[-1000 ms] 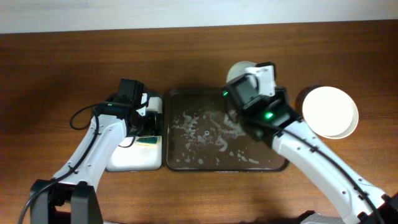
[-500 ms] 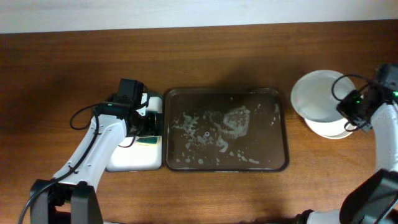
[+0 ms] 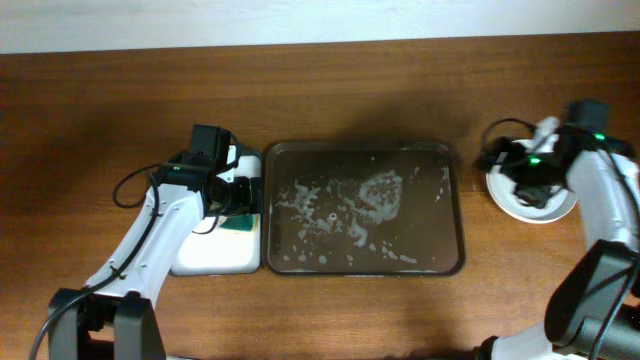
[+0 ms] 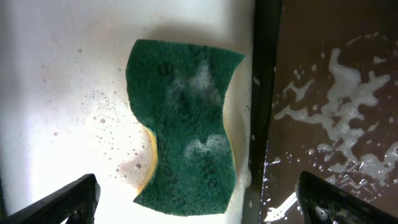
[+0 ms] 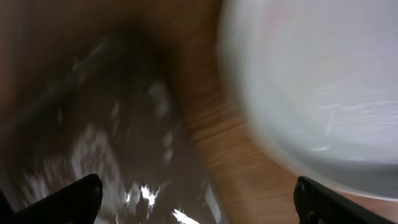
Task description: Clean dirty plates on tray and stack at the side
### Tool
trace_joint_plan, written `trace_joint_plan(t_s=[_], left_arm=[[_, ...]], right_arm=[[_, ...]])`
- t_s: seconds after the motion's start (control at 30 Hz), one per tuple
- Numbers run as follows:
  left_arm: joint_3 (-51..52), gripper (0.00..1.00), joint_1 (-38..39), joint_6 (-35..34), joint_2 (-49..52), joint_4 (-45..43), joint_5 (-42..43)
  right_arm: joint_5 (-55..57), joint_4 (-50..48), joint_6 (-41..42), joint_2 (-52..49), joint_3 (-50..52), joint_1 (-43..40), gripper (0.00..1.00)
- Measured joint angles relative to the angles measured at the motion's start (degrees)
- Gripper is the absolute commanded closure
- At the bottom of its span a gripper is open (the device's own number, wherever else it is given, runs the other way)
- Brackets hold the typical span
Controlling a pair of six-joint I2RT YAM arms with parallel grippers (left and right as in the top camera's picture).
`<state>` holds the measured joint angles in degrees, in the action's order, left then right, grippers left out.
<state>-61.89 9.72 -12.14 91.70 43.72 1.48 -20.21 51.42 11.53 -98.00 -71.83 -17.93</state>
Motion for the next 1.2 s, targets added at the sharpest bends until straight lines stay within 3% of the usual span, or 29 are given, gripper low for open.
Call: trace_joint_plan(t_s=[0.2, 0.37, 0.47, 0.63, 0.77, 0.83, 1.2], left_arm=[[-7.5, 0.0, -0.4, -1.1, 0.0, 13.2, 1.1], [-7.7, 0.01, -0.9, -2.0, -4.3, 18.3, 1.1], [-4.2, 0.01, -0.9, -2.2, -13.4, 15.1, 1.2], [13.8, 0.01, -1.0, -2.2, -43.4, 2.4, 1.0], [20.7, 0.0, -1.1, -2.2, -58.3, 2.2, 0.7], [21.0, 0.01, -1.1, -2.2, -62.2, 2.6, 0.4], [21.1, 0.01, -1.1, -2.2, -62.5, 2.7, 0.4]], right_arm=[[9.9, 12.1, -4.1, 0.7, -2.9, 19.7, 0.01], [12.3, 16.3, -4.3, 12.5, -3.0, 23.7, 0.01], [13.8, 13.5, -4.3, 25.5, 0.1, 23.8, 0.01], [16.6, 9.0, -4.5, 52.9, 11.5, 24.0, 0.01], [17.0, 10.5, -4.5, 61.3, 12.9, 24.0, 0.01], [17.2, 10.8, -4.5, 62.3, 12.9, 24.0, 0.01], [17.5, 10.9, -4.7, 62.6, 12.9, 24.0, 0.01]])
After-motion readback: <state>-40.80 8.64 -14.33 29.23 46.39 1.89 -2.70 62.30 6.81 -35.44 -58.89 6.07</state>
